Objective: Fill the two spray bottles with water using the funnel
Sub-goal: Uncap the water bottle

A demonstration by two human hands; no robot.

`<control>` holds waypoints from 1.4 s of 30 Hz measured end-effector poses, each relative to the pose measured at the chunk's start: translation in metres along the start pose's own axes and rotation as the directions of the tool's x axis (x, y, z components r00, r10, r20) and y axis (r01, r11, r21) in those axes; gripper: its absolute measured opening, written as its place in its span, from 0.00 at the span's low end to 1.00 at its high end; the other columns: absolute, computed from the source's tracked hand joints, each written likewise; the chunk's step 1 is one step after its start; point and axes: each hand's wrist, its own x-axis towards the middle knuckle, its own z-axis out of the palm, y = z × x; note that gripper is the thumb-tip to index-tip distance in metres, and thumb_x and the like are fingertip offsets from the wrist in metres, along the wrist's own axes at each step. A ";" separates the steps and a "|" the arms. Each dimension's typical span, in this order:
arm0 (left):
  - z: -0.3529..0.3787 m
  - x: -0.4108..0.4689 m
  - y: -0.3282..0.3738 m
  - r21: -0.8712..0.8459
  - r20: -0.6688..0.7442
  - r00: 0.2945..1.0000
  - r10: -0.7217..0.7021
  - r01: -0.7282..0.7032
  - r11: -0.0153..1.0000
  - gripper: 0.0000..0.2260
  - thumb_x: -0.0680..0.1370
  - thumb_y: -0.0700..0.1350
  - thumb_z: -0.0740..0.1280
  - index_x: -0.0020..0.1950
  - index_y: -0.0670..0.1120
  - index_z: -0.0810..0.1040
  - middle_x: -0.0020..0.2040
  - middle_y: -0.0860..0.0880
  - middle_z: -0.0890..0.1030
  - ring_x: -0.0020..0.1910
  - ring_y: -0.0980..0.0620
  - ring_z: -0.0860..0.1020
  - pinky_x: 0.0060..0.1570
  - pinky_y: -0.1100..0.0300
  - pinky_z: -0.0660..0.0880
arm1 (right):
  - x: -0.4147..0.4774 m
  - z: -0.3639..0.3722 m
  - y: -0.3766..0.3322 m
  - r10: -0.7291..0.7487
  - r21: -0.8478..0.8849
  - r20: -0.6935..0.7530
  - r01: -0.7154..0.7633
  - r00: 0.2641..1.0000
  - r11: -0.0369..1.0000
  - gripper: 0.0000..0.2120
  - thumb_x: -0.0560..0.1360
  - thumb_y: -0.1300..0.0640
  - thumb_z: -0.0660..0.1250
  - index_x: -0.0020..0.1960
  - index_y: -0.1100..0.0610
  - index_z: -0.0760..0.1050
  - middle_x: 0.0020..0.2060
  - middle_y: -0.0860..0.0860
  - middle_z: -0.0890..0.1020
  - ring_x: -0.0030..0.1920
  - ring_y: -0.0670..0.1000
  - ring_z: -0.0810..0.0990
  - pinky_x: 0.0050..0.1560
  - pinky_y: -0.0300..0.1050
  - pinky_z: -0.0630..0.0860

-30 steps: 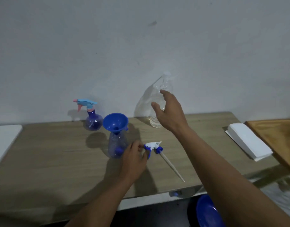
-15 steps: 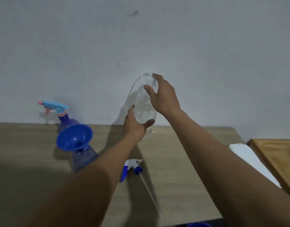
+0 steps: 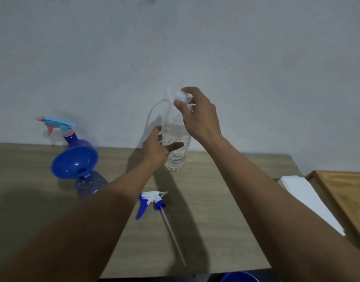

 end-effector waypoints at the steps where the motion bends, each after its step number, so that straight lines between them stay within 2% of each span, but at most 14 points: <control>1: 0.002 -0.005 0.000 -0.013 0.004 1.000 0.000 0.000 1.000 0.33 0.67 0.52 0.81 0.67 0.50 0.72 0.63 0.50 0.80 0.59 0.52 0.78 0.55 0.60 0.74 | -0.003 -0.003 0.000 0.005 0.004 0.003 -0.005 1.000 1.000 0.18 0.80 0.48 0.66 0.69 0.49 0.73 0.61 0.53 0.80 0.60 0.53 0.79 0.54 0.45 0.73; 5: 0.009 -0.027 0.006 -0.040 0.057 0.998 0.019 -0.017 0.999 0.30 0.67 0.50 0.81 0.65 0.50 0.73 0.56 0.55 0.80 0.54 0.56 0.78 0.44 0.70 0.72 | -0.021 -0.019 0.001 0.021 0.013 -0.011 -0.021 1.000 1.000 0.17 0.80 0.48 0.67 0.67 0.48 0.74 0.59 0.50 0.80 0.57 0.51 0.79 0.54 0.45 0.75; 8: 0.014 -0.047 0.007 -0.076 0.093 0.995 0.035 -0.028 0.997 0.31 0.66 0.50 0.82 0.65 0.50 0.74 0.58 0.52 0.82 0.57 0.54 0.80 0.48 0.65 0.76 | -0.039 -0.036 -0.001 0.031 0.014 -0.026 -0.031 0.999 0.999 0.16 0.80 0.49 0.68 0.66 0.49 0.75 0.56 0.48 0.80 0.56 0.51 0.80 0.54 0.45 0.75; 11: 0.019 -0.070 0.005 -0.101 0.104 0.994 0.023 -0.013 0.995 0.31 0.64 0.50 0.83 0.63 0.50 0.75 0.56 0.51 0.83 0.56 0.54 0.81 0.53 0.60 0.79 | -0.062 -0.050 -0.003 0.057 0.023 -0.027 -0.056 0.998 0.998 0.15 0.79 0.49 0.68 0.65 0.50 0.75 0.55 0.46 0.80 0.55 0.50 0.80 0.55 0.45 0.77; 17: 0.024 -0.109 -0.004 -0.116 0.134 0.990 0.039 -0.023 0.993 0.30 0.65 0.46 0.82 0.63 0.48 0.75 0.54 0.52 0.83 0.52 0.58 0.81 0.43 0.71 0.77 | -0.106 -0.062 -0.003 0.089 0.060 -0.033 -0.087 0.995 0.994 0.15 0.79 0.50 0.69 0.65 0.49 0.75 0.53 0.46 0.80 0.54 0.49 0.80 0.50 0.38 0.74; 19: 0.024 -0.115 -0.007 -0.109 0.157 0.987 0.043 -0.026 0.994 0.32 0.65 0.49 0.83 0.64 0.49 0.73 0.56 0.52 0.82 0.55 0.54 0.81 0.50 0.64 0.79 | -0.114 -0.062 -0.005 0.090 0.056 -0.053 -0.087 0.995 0.995 0.14 0.79 0.50 0.69 0.64 0.49 0.75 0.53 0.46 0.80 0.54 0.48 0.80 0.51 0.40 0.75; 20: 0.024 -0.115 -0.007 -0.090 0.162 0.986 0.050 -0.035 0.995 0.33 0.64 0.52 0.83 0.65 0.51 0.72 0.57 0.53 0.82 0.56 0.54 0.81 0.55 0.58 0.79 | -0.117 -0.061 -0.006 0.093 0.053 -0.060 -0.090 0.994 0.995 0.15 0.79 0.49 0.69 0.64 0.49 0.75 0.54 0.46 0.80 0.54 0.48 0.80 0.52 0.41 0.76; 22: 0.022 -0.116 -0.006 -0.055 0.165 0.984 0.070 -0.062 0.997 0.36 0.63 0.55 0.83 0.66 0.54 0.70 0.58 0.57 0.81 0.59 0.57 0.79 0.60 0.54 0.76 | -0.118 -0.059 -0.010 0.113 0.060 -0.062 -0.109 0.992 0.992 0.17 0.78 0.45 0.69 0.64 0.48 0.74 0.55 0.47 0.80 0.54 0.48 0.79 0.53 0.44 0.76; 24: 0.020 -0.115 -0.003 -0.052 0.176 0.981 0.081 -0.073 0.996 0.37 0.63 0.55 0.83 0.67 0.57 0.69 0.59 0.59 0.78 0.59 0.58 0.77 0.61 0.54 0.75 | -0.115 -0.056 -0.013 0.129 0.064 -0.061 -0.125 0.990 0.990 0.18 0.77 0.42 0.69 0.63 0.49 0.72 0.54 0.49 0.80 0.54 0.50 0.80 0.52 0.47 0.78; 28: 0.019 -0.111 -0.002 -0.061 0.199 0.976 0.087 -0.076 0.995 0.36 0.64 0.53 0.83 0.67 0.57 0.70 0.59 0.58 0.80 0.57 0.57 0.79 0.61 0.50 0.78 | -0.107 -0.053 -0.013 0.112 0.031 -0.041 -0.111 0.993 0.993 0.13 0.81 0.48 0.65 0.63 0.52 0.73 0.54 0.50 0.80 0.56 0.54 0.80 0.54 0.50 0.78; 32: 0.022 -0.109 -0.007 -0.064 0.178 0.981 0.081 -0.071 0.995 0.37 0.62 0.55 0.83 0.67 0.58 0.70 0.60 0.56 0.81 0.58 0.55 0.80 0.61 0.48 0.78 | -0.106 -0.056 -0.007 0.118 0.100 0.040 -0.122 0.992 0.988 0.14 0.83 0.49 0.62 0.67 0.49 0.72 0.59 0.48 0.79 0.60 0.50 0.78 0.55 0.46 0.74; 35: 0.022 -0.109 -0.007 -0.068 0.169 0.983 0.078 -0.068 0.995 0.38 0.62 0.54 0.83 0.69 0.57 0.70 0.62 0.55 0.80 0.59 0.56 0.79 0.62 0.49 0.77 | -0.105 -0.057 -0.005 0.142 0.135 0.034 -0.146 0.989 0.980 0.16 0.80 0.45 0.66 0.65 0.48 0.70 0.56 0.47 0.79 0.56 0.49 0.80 0.50 0.44 0.75; 38: 0.021 -0.107 -0.007 -0.064 0.184 0.980 0.070 -0.059 0.996 0.38 0.63 0.53 0.83 0.69 0.56 0.70 0.62 0.56 0.80 0.59 0.57 0.79 0.62 0.50 0.77 | -0.102 -0.059 -0.004 0.119 0.120 0.048 -0.124 0.992 0.985 0.11 0.81 0.48 0.65 0.62 0.50 0.71 0.53 0.45 0.78 0.55 0.50 0.81 0.45 0.41 0.73; 42: 0.020 -0.106 -0.007 -0.068 0.176 0.983 0.054 -0.042 0.997 0.40 0.59 0.58 0.82 0.68 0.58 0.70 0.61 0.56 0.80 0.60 0.55 0.79 0.63 0.48 0.77 | -0.101 -0.059 -0.006 0.110 0.133 0.082 -0.121 0.991 0.984 0.14 0.82 0.47 0.64 0.65 0.48 0.71 0.53 0.44 0.78 0.56 0.49 0.81 0.47 0.42 0.74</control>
